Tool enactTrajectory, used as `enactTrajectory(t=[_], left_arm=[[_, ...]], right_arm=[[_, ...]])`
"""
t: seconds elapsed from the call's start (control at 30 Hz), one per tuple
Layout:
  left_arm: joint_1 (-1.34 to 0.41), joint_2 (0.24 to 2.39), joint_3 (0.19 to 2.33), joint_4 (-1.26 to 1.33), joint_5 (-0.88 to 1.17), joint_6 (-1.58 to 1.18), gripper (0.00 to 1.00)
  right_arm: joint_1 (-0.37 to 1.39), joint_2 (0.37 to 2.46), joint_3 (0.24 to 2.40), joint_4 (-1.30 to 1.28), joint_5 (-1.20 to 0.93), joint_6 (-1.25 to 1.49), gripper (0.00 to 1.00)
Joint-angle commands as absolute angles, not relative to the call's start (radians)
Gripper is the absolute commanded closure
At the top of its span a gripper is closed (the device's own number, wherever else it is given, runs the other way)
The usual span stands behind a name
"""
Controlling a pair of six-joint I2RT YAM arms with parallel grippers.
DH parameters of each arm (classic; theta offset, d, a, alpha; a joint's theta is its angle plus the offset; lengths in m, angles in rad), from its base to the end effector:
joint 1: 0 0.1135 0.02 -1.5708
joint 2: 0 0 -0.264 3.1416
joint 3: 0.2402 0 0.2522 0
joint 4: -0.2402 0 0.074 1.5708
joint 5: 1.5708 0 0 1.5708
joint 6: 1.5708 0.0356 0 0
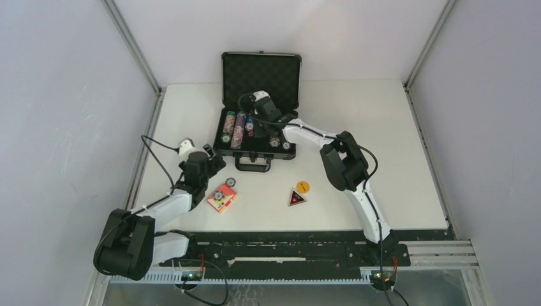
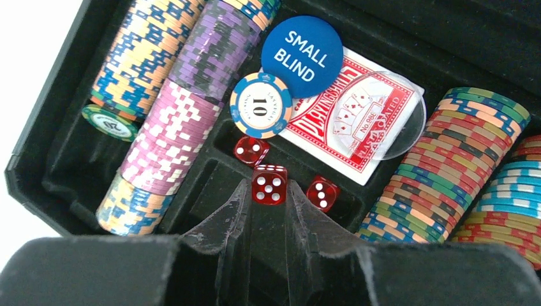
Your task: Pack up texas hold em set
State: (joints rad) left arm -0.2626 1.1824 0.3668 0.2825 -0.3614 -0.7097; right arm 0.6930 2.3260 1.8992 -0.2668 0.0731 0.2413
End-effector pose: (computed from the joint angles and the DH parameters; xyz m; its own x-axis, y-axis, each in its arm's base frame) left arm 0.2196 -0.0460 0.1661 -0.3389 -0.5400 -0.7704 -0.3587 0.8312 -0.4249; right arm 0.4117 0.3385 0.1889 -0.6195 -0.2047 -0.7578 -0.4592 0.8775 0.1384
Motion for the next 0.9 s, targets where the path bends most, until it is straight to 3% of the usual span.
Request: enactTrajectory(t=[0.0, 0.3, 0.67, 0.87], left_arm=[[-0.268, 1.196, 0.373, 0.315, -0.355, -0.712, 0.15], [-0.268, 1.2, 0.375, 0.312, -0.363, -0.711, 0.14], [-0.268, 1.21, 0.384, 0.311, -0.348, -0.709, 0.15], [-0.268, 1.224, 0.39, 0.319, -0.339, -0.71, 0.15]], right_arm=[[0.675, 2.353, 1.961, -0.268, 0.041, 0.253, 0.75], [0.665, 2.375, 1.992, -0.288, 0.025, 0.255, 0.73], [0.655, 2.398, 2.035, -0.322, 0.002, 0.256, 0.55], [0.66, 2.335, 1.942, -0.249, 0.033, 0.246, 0.54]])
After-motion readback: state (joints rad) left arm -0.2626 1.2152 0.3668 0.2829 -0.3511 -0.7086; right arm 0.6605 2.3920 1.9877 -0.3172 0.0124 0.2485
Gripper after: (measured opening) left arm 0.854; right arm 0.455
